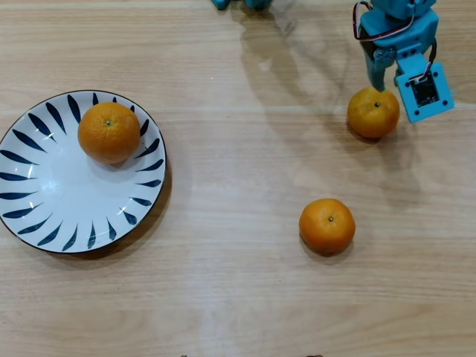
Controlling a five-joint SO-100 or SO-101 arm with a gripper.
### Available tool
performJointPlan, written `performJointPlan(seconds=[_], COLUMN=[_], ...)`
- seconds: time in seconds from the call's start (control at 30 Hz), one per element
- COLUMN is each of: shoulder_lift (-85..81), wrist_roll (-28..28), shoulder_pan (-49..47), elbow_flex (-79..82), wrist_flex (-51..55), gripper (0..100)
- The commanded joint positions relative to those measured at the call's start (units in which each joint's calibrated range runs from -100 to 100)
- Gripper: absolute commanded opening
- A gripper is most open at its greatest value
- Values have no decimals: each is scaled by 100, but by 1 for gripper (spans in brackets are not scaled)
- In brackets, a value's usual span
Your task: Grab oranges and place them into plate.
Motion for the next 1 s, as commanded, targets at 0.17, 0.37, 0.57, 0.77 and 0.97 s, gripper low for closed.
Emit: performJointPlan(seconds=[0.17,0.37,0.57,0.77,0.97], shoulder_lift=[45,400,865,1355,1583], wrist_roll=[-375,-704,-788,-788,-772], shoulder_pan=[-179,-381,-558,-599,-534], elbow_flex=[-301,-419,-537,-527,-482], wrist_flex=[-30,-82,-692,-1070,-1070], gripper=[49,47,47,47,47])
